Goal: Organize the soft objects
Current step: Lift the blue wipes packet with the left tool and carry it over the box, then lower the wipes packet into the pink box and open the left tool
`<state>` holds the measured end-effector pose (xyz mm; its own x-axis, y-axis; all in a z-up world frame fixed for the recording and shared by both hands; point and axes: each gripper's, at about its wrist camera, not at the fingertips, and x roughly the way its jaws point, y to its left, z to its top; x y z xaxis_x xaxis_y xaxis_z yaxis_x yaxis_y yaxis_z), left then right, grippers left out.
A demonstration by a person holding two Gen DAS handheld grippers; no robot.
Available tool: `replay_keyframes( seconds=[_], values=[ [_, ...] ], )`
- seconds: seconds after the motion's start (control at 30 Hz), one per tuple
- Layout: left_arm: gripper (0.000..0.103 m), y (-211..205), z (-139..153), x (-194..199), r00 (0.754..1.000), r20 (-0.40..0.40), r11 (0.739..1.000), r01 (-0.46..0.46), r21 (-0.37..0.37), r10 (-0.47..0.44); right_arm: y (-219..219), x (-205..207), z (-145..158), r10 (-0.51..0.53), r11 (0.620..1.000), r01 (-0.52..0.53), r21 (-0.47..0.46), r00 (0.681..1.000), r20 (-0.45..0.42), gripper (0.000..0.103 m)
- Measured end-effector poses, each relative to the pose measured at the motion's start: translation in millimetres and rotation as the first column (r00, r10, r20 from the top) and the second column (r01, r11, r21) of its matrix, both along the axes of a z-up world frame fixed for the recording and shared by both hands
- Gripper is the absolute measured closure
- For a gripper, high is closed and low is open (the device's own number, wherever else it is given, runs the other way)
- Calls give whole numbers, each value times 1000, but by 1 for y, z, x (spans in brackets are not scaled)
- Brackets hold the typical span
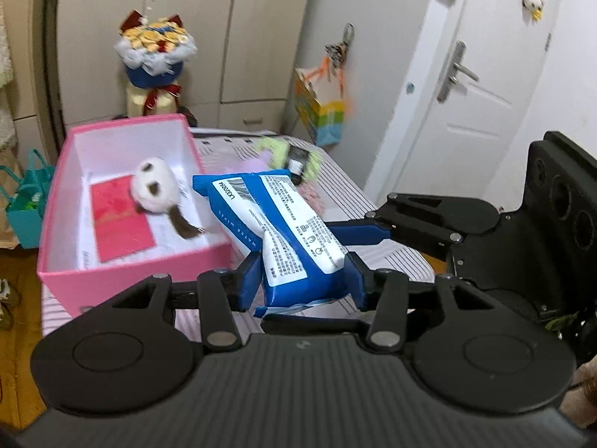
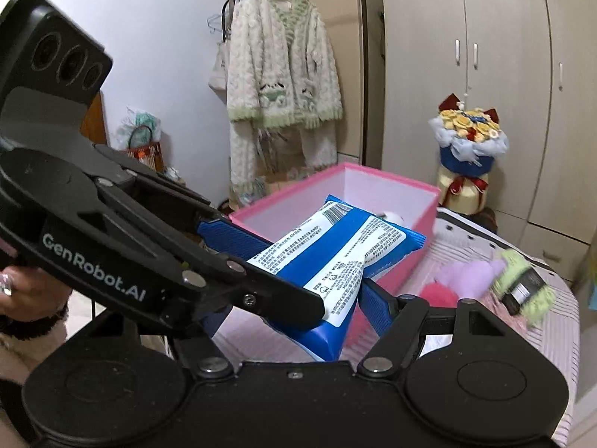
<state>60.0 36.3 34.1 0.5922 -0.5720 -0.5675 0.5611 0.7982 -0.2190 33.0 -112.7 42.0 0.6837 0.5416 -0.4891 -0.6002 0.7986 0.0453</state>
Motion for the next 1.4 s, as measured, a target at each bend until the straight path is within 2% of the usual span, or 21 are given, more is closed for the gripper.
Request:
replay_keyframes(
  seconds=[0.13, 0.27, 0.47, 0.73, 0.9, 1.17, 1.23, 1.3, 1.4],
  values=[
    [57, 18, -2, 23, 999, 9, 998, -48, -30, 48, 16, 30, 1, 21, 1000, -22, 13, 1000, 9, 25],
    [57, 33, -8, 55, 994, -28, 992, -108, -58, 107, 24, 72, -4, 51, 997, -48, 58, 998, -48, 25],
    [57, 46, -25, 109, 979, -129, 984, -166, -71, 156, 35, 127, -20, 64, 994, -49, 95, 985, -159, 25],
    [57, 61, -56, 161, 948, -272, 974, -199, -111, 163, 50, 178, -40, 42, 998, -26, 54, 948, -317, 25],
    [56, 68, -72, 181, 926, -343, 966, -215, -140, 157, 57, 194, -50, 17, 1000, -10, 20, 929, -370, 25],
    [56, 70, -84, 198, 922, -356, 960, -225, -169, 153, 68, 197, -52, -35, 996, 10, -86, 954, -296, 25],
    [46, 67, -86, 198, 926, -346, 962, -220, -163, 153, 71, 194, -54, -44, 991, 8, -133, 963, -264, 26],
    [45, 63, -87, 195, 935, -318, 967, -211, -144, 156, 75, 189, -54, -51, 984, 11, -179, 973, -223, 25],
    [35, 59, -80, 181, 953, -245, 970, -213, -115, 181, 76, 182, -49, -69, 974, 29, -224, 982, -174, 21]
  ],
)
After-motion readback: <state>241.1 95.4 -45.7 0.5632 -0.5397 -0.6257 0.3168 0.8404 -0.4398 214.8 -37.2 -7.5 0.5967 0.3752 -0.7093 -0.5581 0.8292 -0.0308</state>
